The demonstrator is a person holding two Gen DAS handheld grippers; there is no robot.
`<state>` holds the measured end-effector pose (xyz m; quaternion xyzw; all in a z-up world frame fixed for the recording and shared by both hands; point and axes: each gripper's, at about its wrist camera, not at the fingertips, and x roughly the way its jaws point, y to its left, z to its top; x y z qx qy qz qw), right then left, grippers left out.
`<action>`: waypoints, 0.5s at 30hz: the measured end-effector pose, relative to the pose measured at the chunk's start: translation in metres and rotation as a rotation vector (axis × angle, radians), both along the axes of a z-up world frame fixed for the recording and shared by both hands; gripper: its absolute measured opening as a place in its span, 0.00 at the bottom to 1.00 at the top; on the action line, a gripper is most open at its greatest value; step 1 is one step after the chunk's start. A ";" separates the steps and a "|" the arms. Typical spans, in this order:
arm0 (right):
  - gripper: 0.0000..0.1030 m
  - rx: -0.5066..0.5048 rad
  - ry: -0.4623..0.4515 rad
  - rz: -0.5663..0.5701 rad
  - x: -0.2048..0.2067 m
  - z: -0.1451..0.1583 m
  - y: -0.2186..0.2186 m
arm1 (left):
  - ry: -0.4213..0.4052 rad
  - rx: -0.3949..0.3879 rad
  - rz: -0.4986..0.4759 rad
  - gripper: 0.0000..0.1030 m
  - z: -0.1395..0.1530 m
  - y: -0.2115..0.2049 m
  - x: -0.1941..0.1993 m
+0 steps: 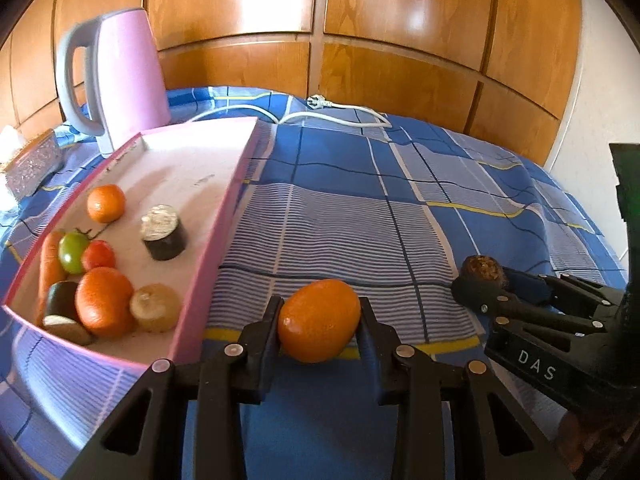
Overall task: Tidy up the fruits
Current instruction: 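Carry the orange and dark roll over the pink tray with both grippers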
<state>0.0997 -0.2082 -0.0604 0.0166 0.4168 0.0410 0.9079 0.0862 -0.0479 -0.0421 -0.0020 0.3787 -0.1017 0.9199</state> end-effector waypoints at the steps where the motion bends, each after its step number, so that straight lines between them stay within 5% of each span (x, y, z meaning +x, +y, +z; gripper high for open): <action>1: 0.40 0.003 0.000 0.004 -0.002 0.000 0.001 | 0.000 -0.005 0.003 0.34 0.002 0.003 -0.002; 15: 0.40 0.057 -0.012 0.047 -0.032 0.003 0.021 | -0.047 -0.048 0.077 0.34 0.028 0.035 -0.024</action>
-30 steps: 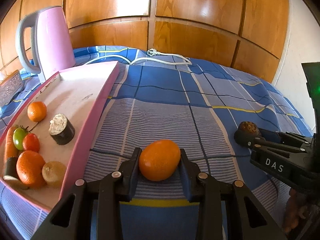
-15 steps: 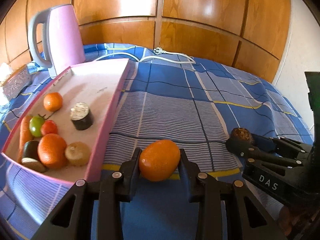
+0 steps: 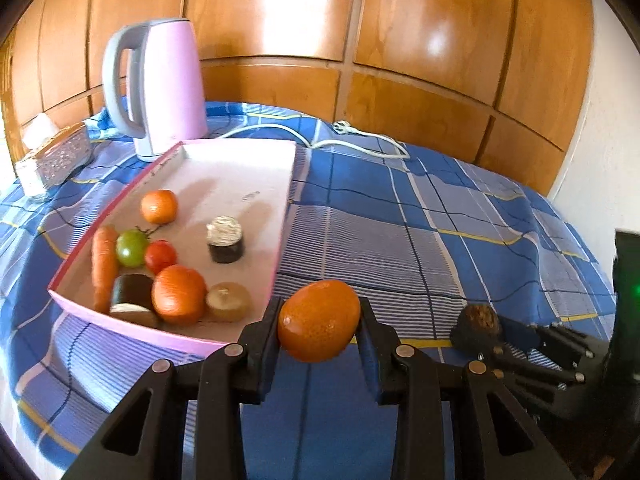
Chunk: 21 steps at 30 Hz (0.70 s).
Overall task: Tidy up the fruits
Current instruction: 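Carry the orange and dark roll over the pink tray with both grippers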
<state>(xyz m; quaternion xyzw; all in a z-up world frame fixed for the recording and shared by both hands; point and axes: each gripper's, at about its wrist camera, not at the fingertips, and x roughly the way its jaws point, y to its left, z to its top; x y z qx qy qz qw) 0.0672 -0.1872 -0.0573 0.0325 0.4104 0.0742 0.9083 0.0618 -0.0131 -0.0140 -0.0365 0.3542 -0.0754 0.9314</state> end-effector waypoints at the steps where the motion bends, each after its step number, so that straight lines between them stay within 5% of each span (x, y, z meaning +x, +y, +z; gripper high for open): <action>1: 0.40 0.007 0.000 0.003 -0.003 0.000 0.002 | -0.002 -0.003 0.007 0.34 0.002 0.003 -0.001; 21: 0.40 0.042 -0.070 0.175 -0.029 0.034 0.072 | -0.107 -0.023 0.161 0.34 0.053 0.073 -0.024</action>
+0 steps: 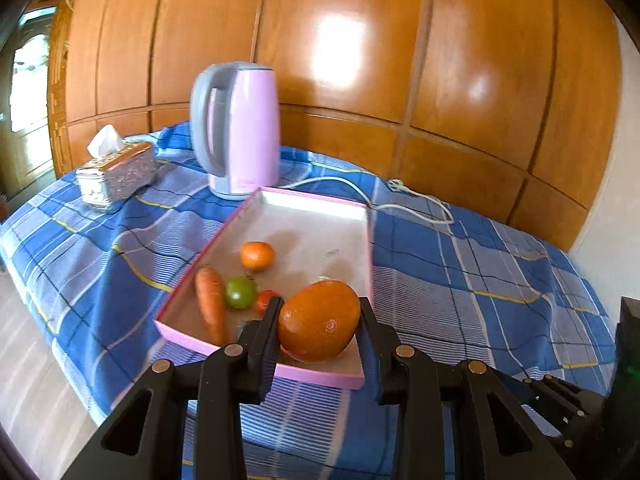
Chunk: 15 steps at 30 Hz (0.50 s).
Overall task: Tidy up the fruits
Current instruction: 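Carry the orange and dark roll over the pink tray with both grippers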
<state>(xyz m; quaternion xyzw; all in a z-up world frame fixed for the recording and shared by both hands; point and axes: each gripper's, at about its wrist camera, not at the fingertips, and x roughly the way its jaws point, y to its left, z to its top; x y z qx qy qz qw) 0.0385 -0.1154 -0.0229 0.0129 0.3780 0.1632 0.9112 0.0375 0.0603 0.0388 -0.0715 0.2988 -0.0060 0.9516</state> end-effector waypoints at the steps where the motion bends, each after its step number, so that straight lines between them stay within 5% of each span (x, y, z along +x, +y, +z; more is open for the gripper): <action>1: 0.40 0.001 -0.002 0.014 -0.001 0.002 0.005 | 0.000 0.000 0.008 0.34 0.000 0.003 -0.001; 15: 0.40 0.043 -0.033 0.127 0.014 0.033 0.051 | 0.051 -0.035 0.123 0.34 -0.016 0.055 -0.002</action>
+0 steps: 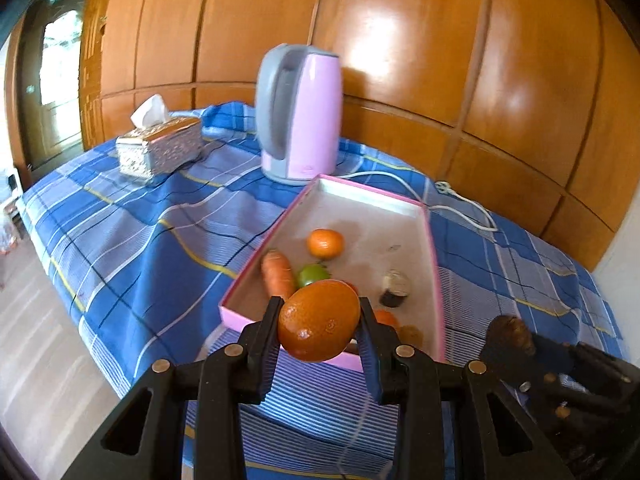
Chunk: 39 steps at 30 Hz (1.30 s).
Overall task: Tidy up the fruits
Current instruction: 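Carry the orange and dark roll over the pink tray with both grippers, then release the orange into the tray with the left gripper while the right drops the dark roll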
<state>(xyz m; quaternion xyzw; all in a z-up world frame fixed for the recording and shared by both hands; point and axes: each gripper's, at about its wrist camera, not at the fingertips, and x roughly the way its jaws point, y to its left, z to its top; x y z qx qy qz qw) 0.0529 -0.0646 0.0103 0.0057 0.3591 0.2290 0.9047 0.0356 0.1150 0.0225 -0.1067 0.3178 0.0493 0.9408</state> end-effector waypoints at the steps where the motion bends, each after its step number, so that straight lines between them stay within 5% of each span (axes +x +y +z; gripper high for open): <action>1: 0.40 0.004 -0.001 0.006 0.002 0.002 0.002 | 0.004 -0.007 0.009 0.34 -0.001 0.004 0.001; 10: 0.40 0.010 -0.013 0.044 0.020 0.010 0.018 | 0.014 -0.071 0.063 0.34 -0.007 0.034 0.007; 21: 0.40 0.037 -0.005 0.019 0.056 0.015 0.020 | 0.007 -0.129 -0.043 0.34 0.004 0.019 0.035; 39: 0.40 0.005 0.059 -0.023 0.119 -0.006 0.028 | 0.079 -0.357 -0.068 0.35 -0.014 0.028 0.107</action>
